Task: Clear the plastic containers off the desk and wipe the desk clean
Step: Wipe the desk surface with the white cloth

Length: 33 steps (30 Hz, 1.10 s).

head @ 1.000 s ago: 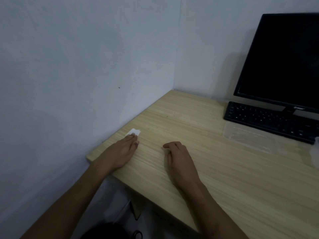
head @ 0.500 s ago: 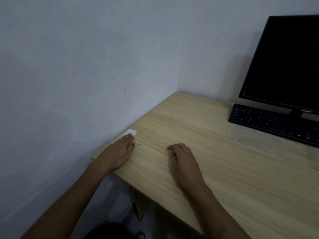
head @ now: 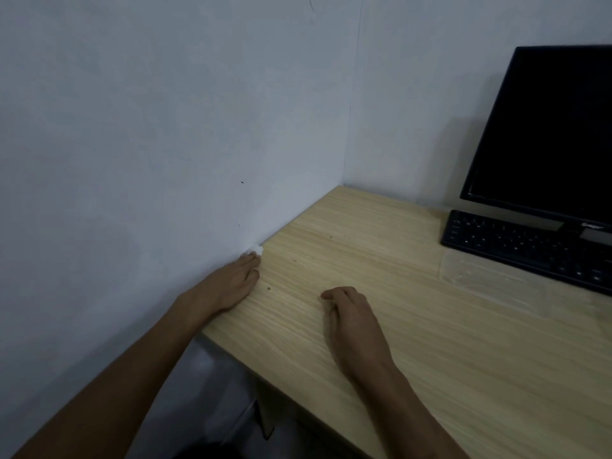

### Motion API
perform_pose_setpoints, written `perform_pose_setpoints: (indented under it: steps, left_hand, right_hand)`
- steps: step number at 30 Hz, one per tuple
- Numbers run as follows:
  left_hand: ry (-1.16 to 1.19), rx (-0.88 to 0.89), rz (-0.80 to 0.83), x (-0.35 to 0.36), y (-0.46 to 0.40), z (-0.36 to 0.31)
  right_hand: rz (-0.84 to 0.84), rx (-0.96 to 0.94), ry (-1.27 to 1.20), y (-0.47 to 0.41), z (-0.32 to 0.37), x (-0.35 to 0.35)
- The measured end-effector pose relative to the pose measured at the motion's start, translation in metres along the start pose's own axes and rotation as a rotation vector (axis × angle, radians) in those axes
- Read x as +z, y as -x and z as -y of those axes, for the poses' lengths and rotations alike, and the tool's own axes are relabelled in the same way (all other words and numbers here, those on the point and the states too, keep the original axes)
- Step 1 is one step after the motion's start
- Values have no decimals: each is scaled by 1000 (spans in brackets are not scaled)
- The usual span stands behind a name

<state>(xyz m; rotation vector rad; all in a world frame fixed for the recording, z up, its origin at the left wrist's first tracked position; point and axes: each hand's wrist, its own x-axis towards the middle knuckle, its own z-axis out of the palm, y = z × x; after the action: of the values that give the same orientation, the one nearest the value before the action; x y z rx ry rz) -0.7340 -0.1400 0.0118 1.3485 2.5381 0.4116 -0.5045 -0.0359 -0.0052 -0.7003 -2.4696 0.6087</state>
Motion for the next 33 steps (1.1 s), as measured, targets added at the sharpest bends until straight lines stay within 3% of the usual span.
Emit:
perform_pose_setpoints:
  steps: [9, 19, 25, 33]
  left_hand:
    - [11, 45, 29, 0, -26, -18]
    - [5, 163, -8, 20, 42, 1]
    - [-22, 214, -173, 15, 40, 7]
    - [-201, 419, 24, 4, 26, 29]
  right_hand:
    - [9, 13, 5, 1, 0, -2]
    - [-3, 9, -25, 0, -2, 2]
    - [-9, 6, -21, 1, -3, 0]
    - [-3, 3, -20, 0, -4, 1]
